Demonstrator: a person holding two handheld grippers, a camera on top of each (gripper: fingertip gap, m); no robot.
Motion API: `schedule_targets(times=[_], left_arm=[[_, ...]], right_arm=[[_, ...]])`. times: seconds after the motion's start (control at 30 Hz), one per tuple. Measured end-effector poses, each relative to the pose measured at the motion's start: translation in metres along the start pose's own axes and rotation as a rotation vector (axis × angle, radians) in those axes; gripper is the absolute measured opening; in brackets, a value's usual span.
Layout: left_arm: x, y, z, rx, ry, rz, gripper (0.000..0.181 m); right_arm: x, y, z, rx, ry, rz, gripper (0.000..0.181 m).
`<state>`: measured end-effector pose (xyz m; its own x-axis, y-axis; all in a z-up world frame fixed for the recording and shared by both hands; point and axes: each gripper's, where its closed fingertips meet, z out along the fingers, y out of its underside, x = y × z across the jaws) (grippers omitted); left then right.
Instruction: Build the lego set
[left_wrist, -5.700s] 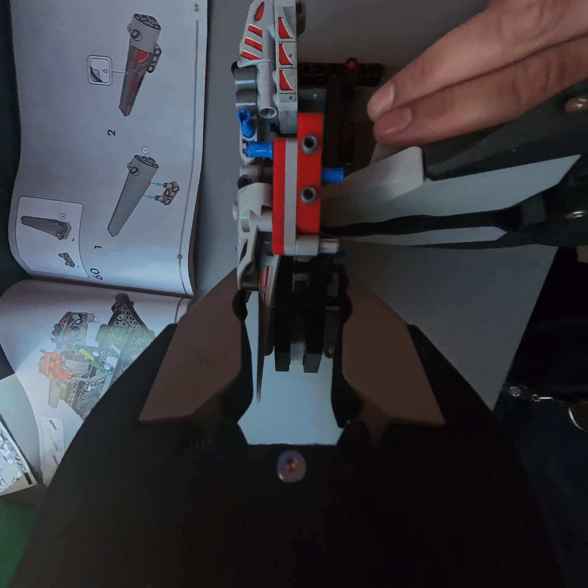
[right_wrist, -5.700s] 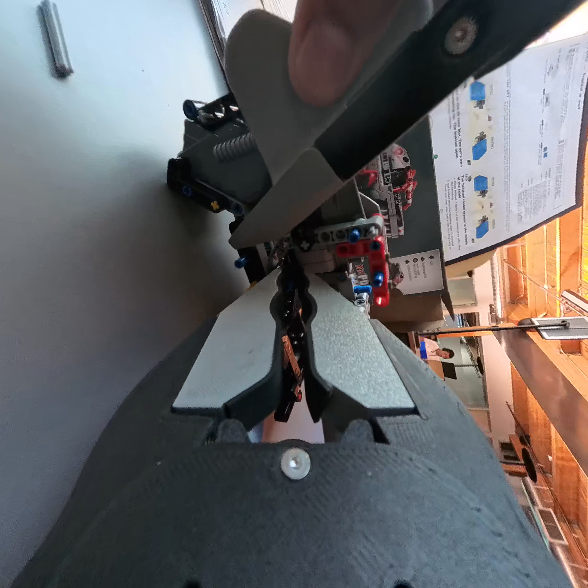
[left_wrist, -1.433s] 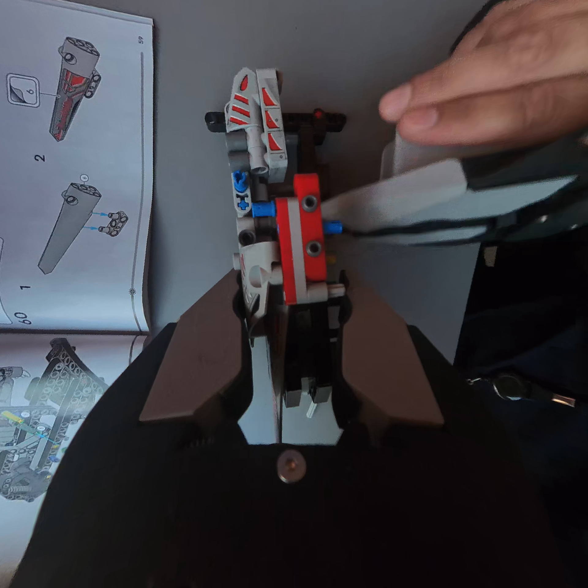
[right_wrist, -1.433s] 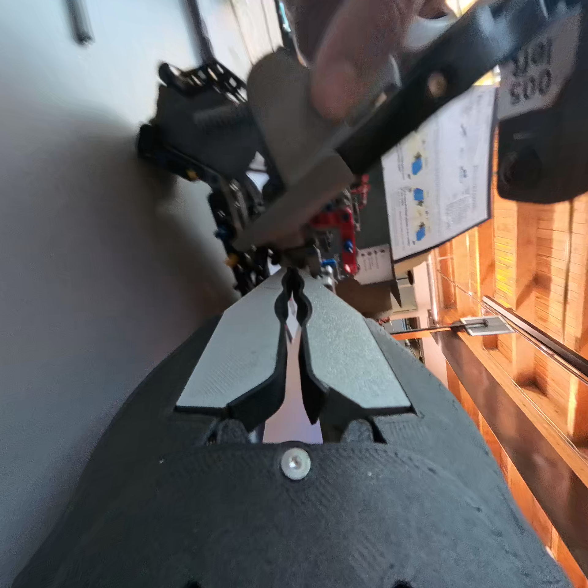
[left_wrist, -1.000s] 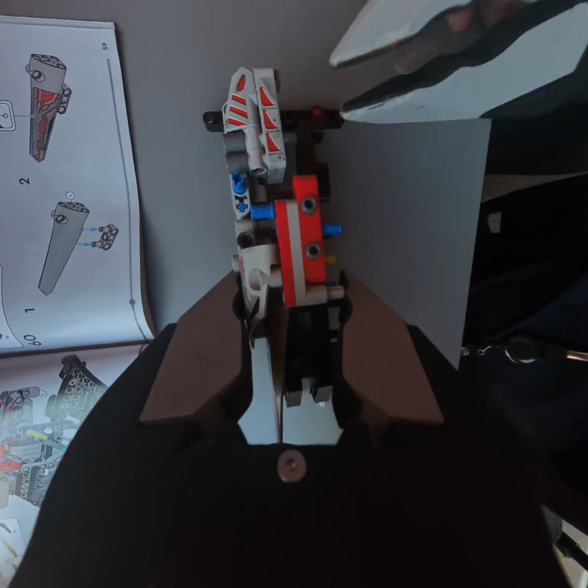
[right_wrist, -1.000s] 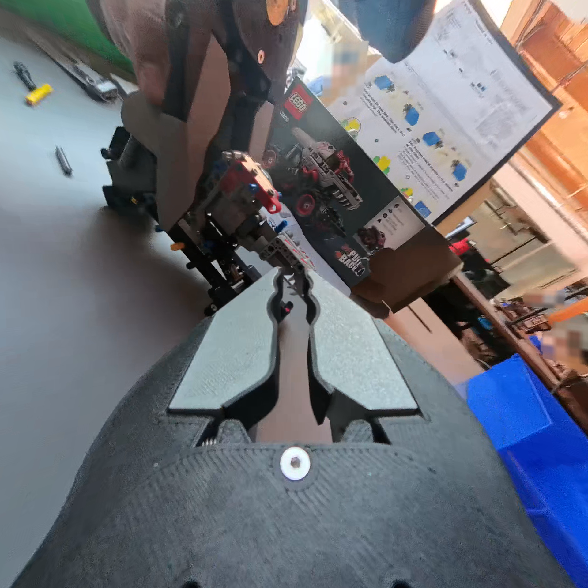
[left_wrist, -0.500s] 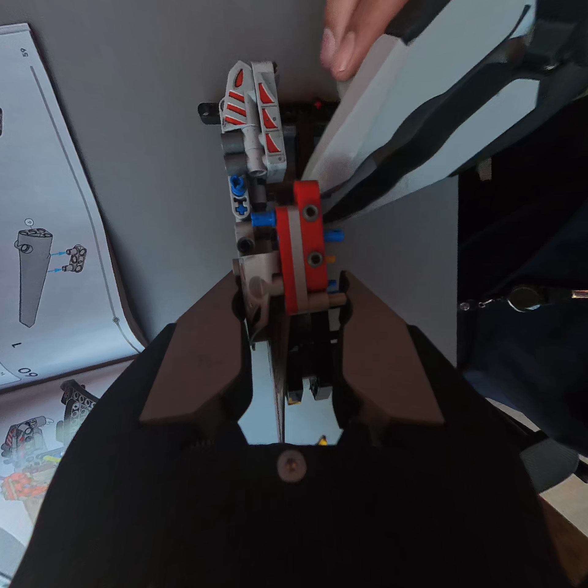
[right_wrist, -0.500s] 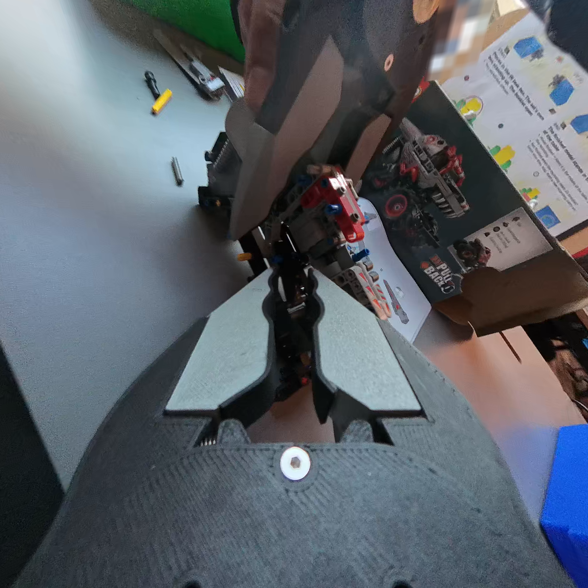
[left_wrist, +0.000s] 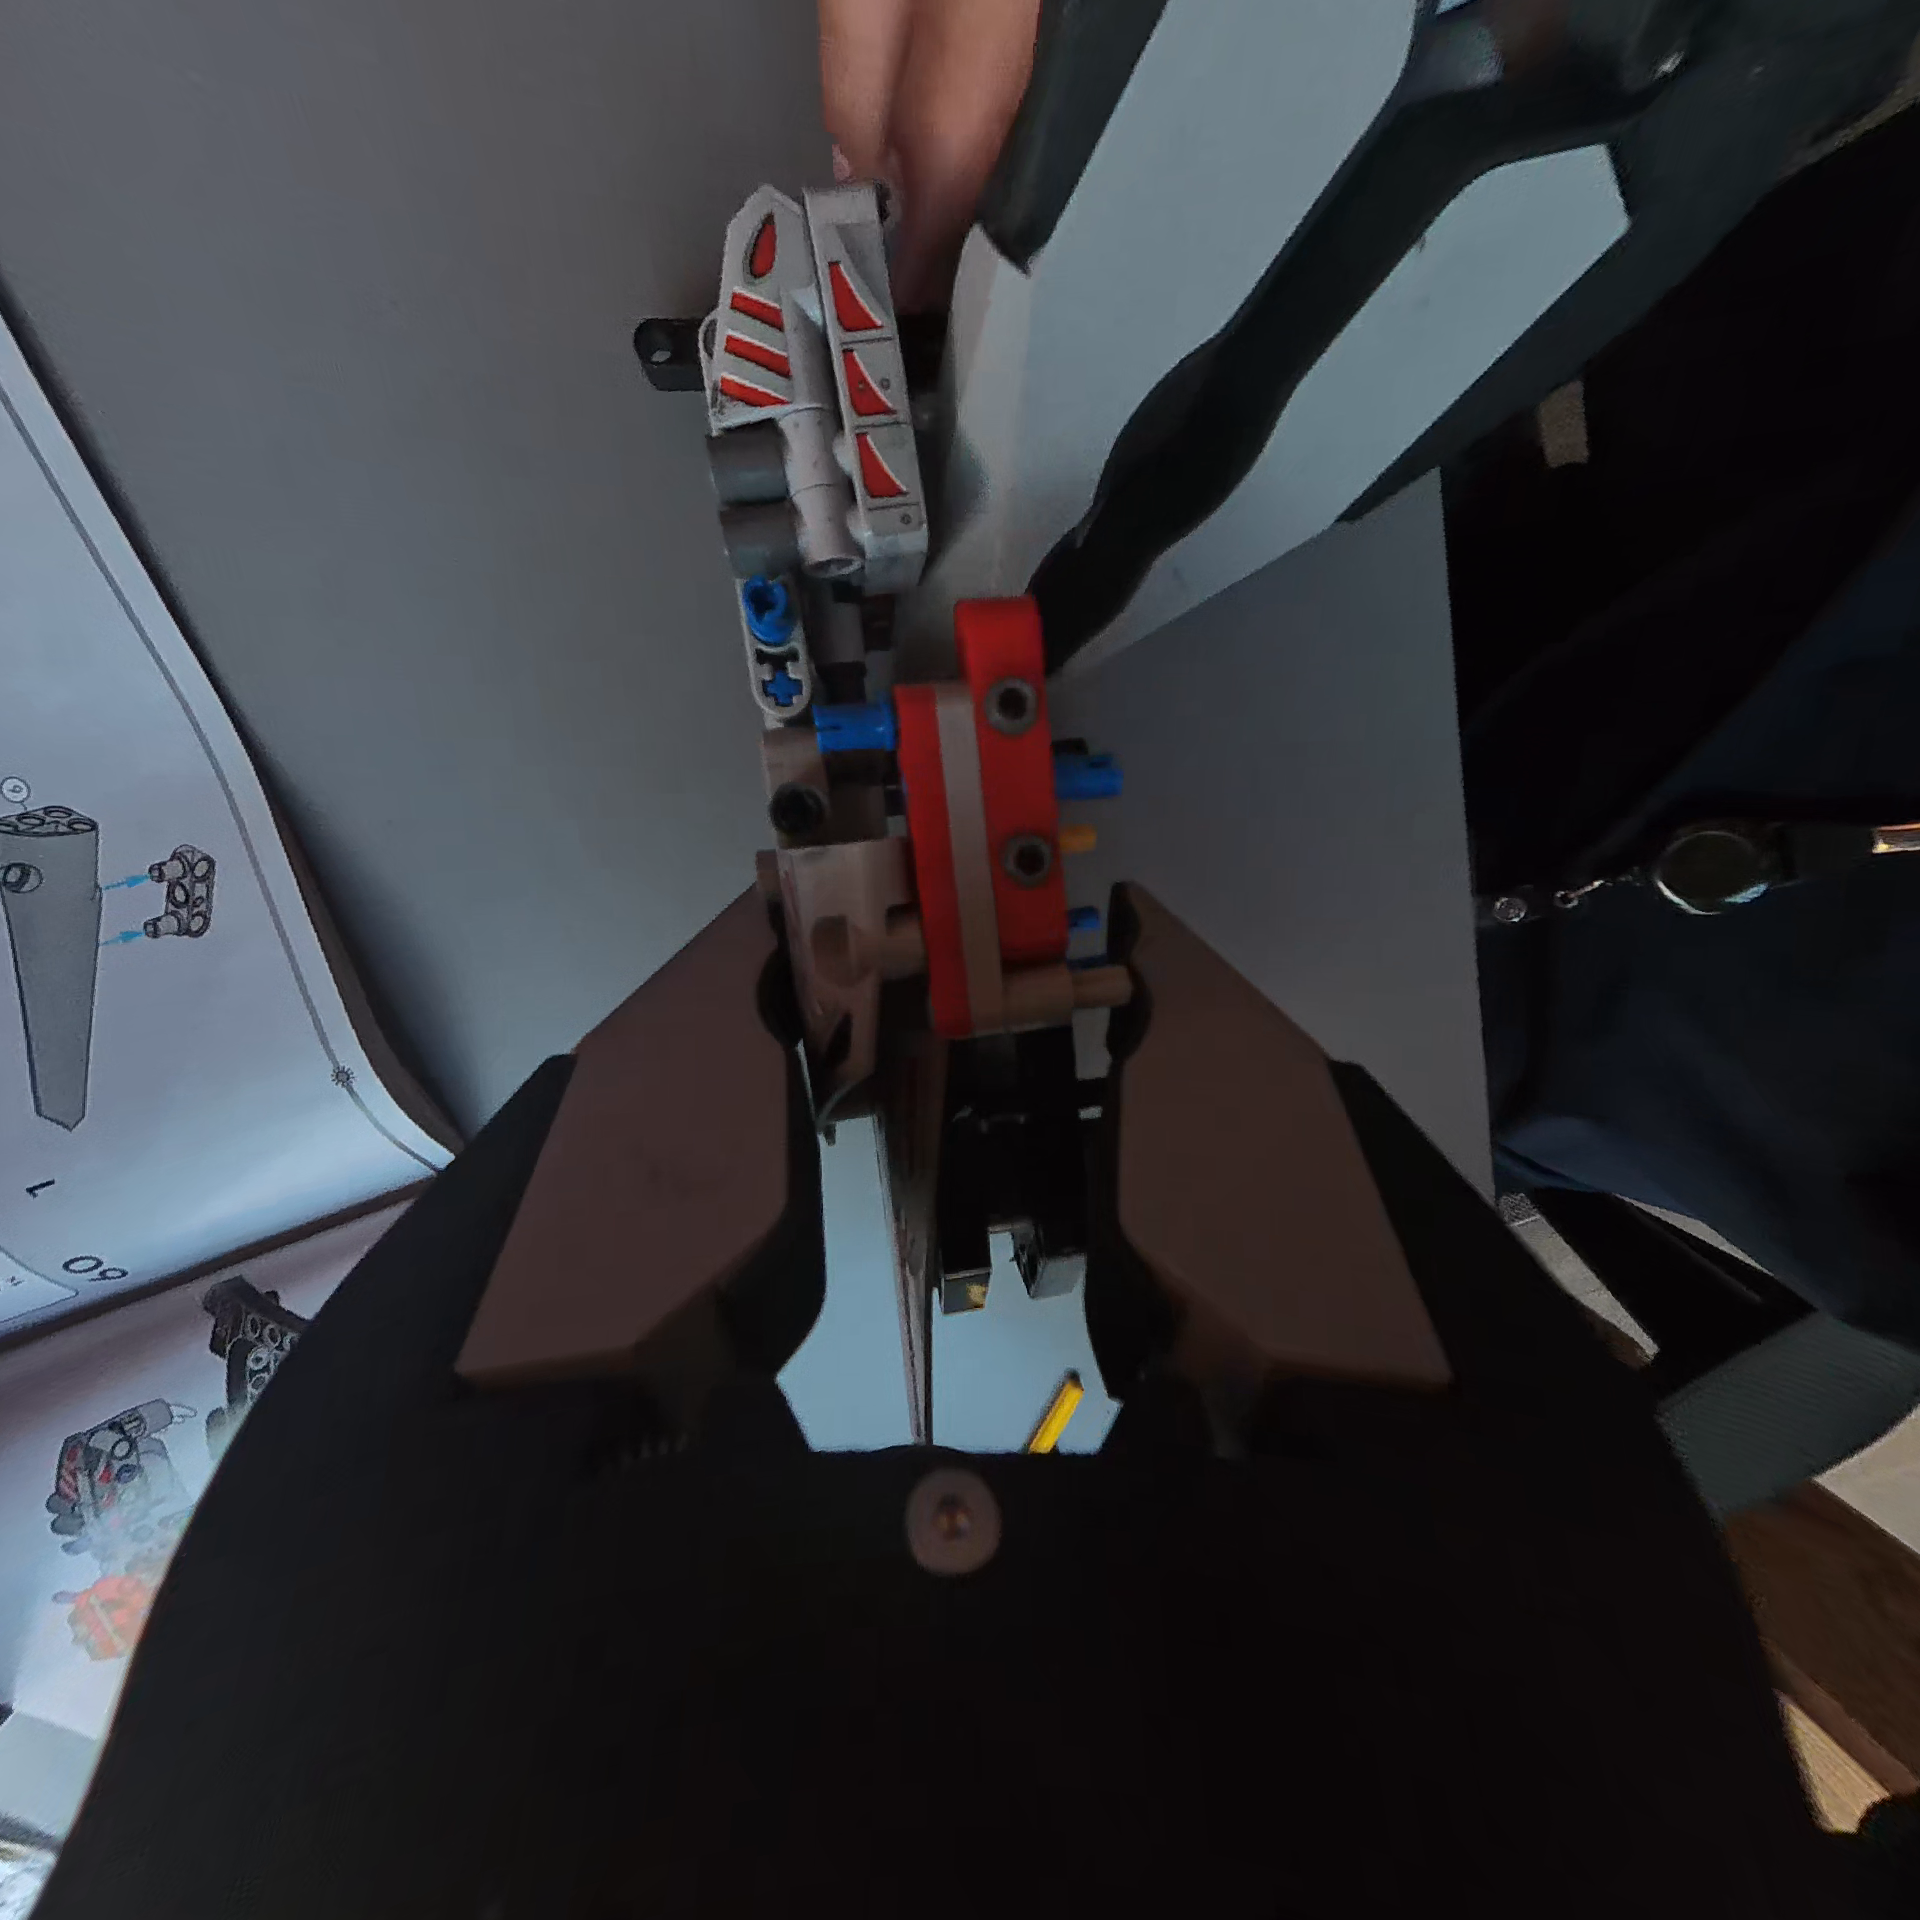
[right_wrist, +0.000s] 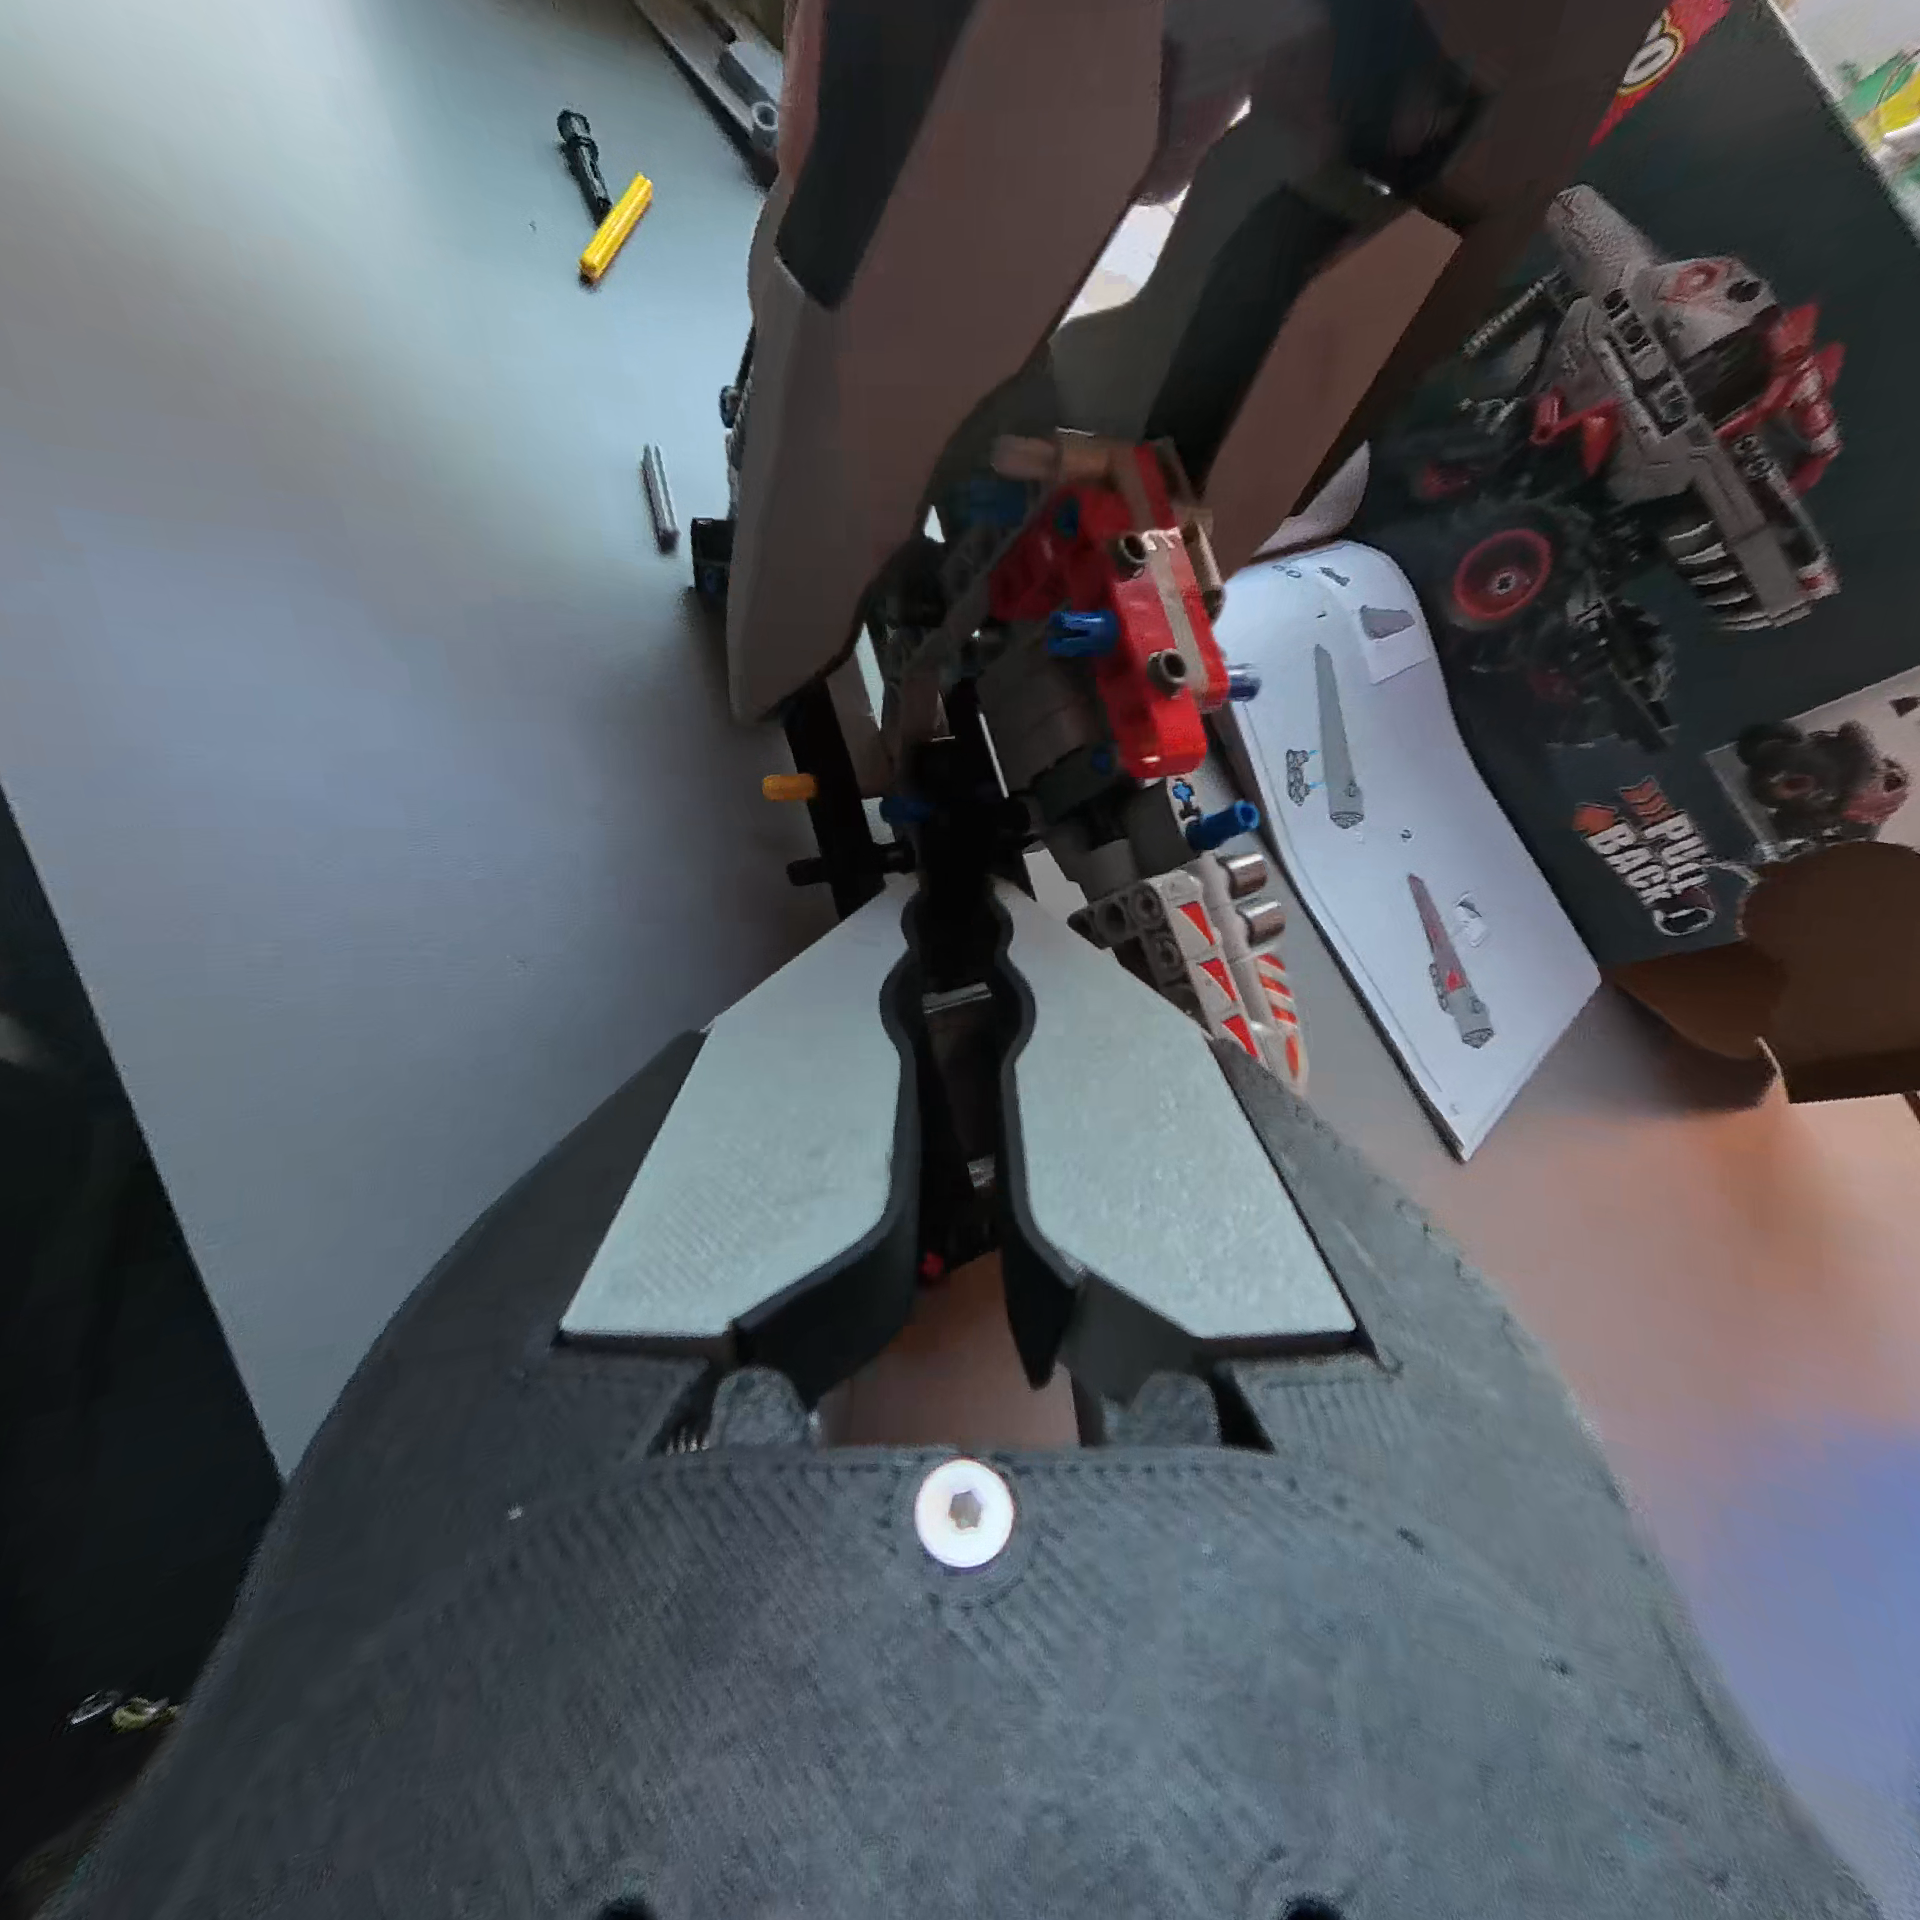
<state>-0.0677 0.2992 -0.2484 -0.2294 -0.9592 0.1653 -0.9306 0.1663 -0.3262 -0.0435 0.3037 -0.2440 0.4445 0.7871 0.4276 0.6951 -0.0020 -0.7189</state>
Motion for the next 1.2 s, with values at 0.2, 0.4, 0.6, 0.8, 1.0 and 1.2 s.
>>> schedule_targets(times=[0.2,0.4,0.6,0.8,1.0,1.2], left_arm=[[0.000,0.003,-0.001,-0.002,0.023,0.005,0.056],[0.004,0.008,-0.002,-0.024,0.054,0.049,0.056],[0.002,0.008,-0.002,-0.007,0.058,0.027,0.056],[0.000,0.010,-0.001,0.006,0.059,0.007,0.054],[0.001,0.009,0.000,0.023,0.051,-0.003,0.053],[-0.002,0.010,-0.001,0.061,0.039,-0.010,0.054]], right_arm=[[-0.003,-0.005,0.003,0.040,-0.027,0.057,0.006],[-0.010,-0.009,0.004,0.029,-0.150,0.067,0.006],[-0.010,-0.011,0.005,0.071,-0.160,0.030,0.005],[-0.008,-0.014,0.005,0.141,-0.098,-0.046,0.004],[-0.011,-0.015,0.005,0.182,-0.079,-0.181,0.003],[-0.009,-0.017,0.007,0.206,0.023,-0.298,0.003]])
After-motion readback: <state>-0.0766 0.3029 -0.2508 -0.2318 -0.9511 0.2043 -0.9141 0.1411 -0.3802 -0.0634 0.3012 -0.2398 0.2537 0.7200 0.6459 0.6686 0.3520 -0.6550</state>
